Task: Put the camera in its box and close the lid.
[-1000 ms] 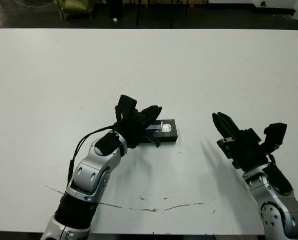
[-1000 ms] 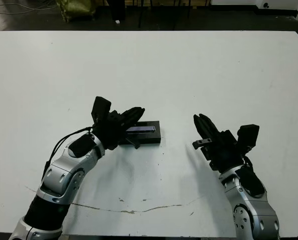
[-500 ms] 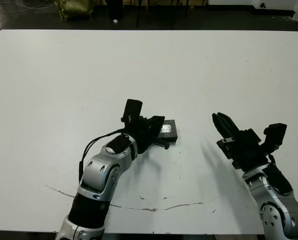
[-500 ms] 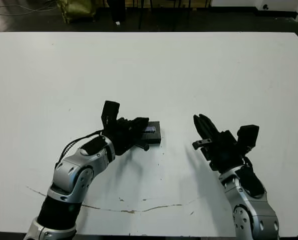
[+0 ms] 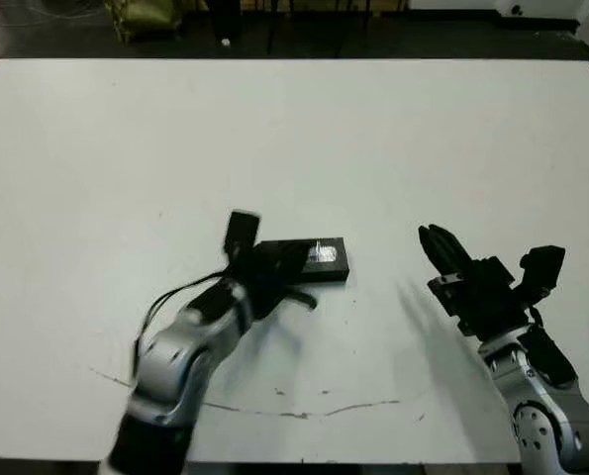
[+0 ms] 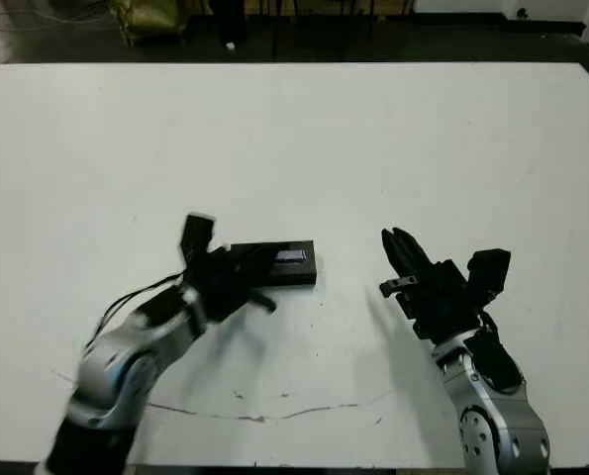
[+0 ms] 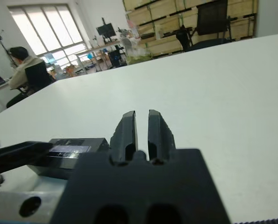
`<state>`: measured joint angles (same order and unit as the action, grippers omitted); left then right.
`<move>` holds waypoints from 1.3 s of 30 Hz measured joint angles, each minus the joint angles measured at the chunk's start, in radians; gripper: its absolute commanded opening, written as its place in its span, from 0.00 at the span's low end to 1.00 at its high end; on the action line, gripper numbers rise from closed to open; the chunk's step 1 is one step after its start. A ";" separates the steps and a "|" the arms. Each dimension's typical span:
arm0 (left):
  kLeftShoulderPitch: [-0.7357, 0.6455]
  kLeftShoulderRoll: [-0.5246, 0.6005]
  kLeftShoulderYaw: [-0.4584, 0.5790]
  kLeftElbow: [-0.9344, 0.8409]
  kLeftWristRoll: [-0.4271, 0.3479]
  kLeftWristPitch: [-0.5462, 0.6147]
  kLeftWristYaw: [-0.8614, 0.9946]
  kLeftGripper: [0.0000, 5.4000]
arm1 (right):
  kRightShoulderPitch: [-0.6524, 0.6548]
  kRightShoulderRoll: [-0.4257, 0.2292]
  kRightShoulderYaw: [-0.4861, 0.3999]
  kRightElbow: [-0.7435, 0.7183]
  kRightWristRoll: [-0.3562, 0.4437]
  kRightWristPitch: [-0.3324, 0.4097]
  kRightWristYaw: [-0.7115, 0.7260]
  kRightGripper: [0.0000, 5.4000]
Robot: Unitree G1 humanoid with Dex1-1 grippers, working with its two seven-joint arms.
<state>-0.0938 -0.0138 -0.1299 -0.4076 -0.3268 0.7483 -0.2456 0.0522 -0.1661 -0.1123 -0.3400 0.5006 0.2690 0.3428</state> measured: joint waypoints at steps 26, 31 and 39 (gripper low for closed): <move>0.004 0.093 0.395 0.218 0.063 -0.918 0.023 0.00 | -0.052 0.019 -0.014 -0.110 -0.176 -0.056 -0.201 0.00; 0.004 0.092 0.387 0.250 0.071 -0.944 0.051 0.00 | -0.059 0.019 -0.011 -0.098 -0.231 -0.091 -0.212 0.00; 0.029 0.087 0.353 0.248 0.069 -0.947 0.060 0.00 | -0.060 0.023 -0.007 -0.093 -0.238 -0.093 -0.214 0.00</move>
<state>-0.0647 0.0733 0.2230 -0.1591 -0.2574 -0.1983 -0.1852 -0.0075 -0.1434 -0.1196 -0.4332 0.2629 0.1755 0.1283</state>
